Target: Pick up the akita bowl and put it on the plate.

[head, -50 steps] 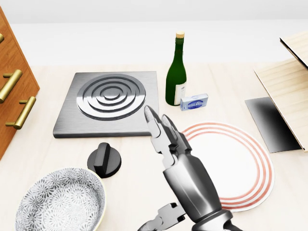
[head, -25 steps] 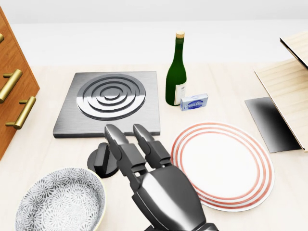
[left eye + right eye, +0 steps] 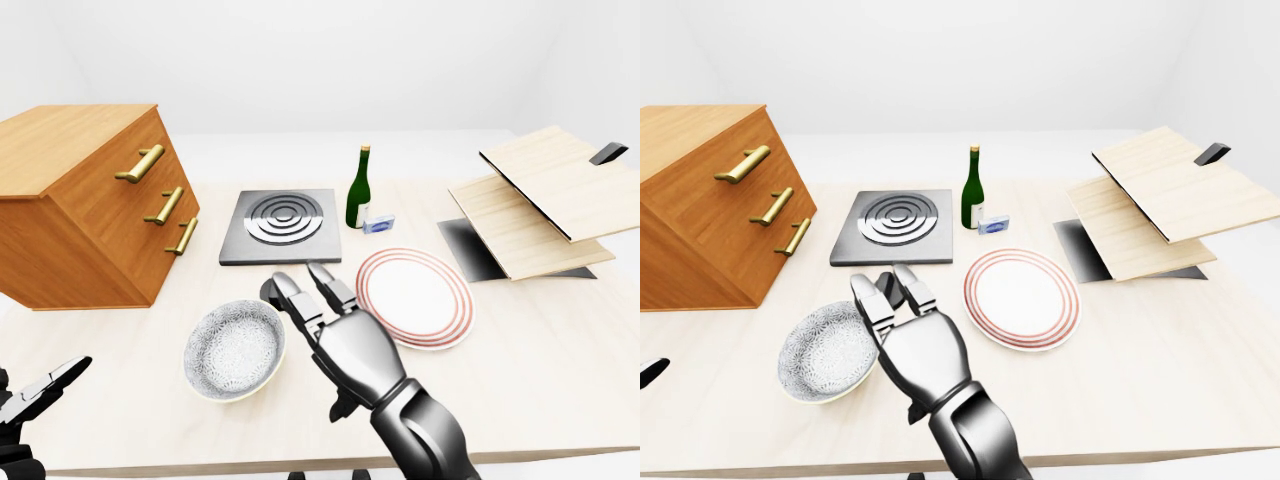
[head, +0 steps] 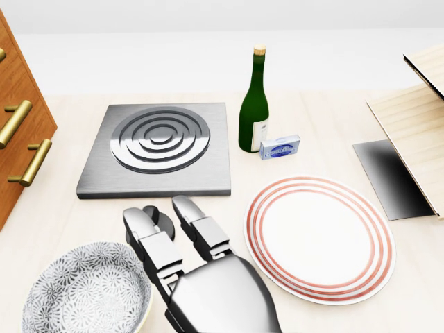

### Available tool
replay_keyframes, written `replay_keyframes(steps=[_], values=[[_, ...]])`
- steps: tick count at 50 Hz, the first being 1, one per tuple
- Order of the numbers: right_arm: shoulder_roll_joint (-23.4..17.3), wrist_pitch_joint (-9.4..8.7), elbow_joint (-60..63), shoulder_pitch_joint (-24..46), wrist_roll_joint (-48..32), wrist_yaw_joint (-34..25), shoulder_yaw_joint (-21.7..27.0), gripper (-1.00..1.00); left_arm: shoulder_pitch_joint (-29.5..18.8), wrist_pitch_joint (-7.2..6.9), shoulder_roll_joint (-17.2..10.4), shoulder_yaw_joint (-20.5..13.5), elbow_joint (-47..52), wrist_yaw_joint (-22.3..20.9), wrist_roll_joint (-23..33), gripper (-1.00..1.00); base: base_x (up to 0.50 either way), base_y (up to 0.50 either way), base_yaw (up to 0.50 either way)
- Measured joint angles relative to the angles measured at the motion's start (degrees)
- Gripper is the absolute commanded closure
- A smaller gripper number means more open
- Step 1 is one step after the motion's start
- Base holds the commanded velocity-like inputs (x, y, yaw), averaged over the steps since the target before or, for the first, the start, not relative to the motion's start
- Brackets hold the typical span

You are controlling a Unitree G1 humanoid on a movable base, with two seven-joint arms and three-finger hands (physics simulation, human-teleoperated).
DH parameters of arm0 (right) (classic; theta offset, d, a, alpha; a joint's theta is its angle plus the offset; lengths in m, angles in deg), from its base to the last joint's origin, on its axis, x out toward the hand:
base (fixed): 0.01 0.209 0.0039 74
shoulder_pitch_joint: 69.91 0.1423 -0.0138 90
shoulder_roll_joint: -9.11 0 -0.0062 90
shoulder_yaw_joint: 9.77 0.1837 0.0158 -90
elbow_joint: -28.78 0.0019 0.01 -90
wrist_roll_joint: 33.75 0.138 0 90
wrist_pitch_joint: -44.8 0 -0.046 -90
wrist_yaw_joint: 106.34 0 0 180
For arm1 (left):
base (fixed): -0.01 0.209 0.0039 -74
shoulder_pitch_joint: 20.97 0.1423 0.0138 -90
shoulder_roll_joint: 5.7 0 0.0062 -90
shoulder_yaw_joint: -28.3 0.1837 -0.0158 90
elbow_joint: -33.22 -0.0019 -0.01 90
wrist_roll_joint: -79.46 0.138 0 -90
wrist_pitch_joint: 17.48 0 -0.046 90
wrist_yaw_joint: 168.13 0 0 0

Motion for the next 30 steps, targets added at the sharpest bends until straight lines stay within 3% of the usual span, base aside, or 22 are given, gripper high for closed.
replay_keyframes(steps=[30], values=[[4.5,0.0,-2.9,3.9,-14.5,-11.7,-1.4,-1.0,-0.8,1.52,-0.8,1.2,-2.2,0.6,0.0,-1.0,0.0,0.0,0.0]])
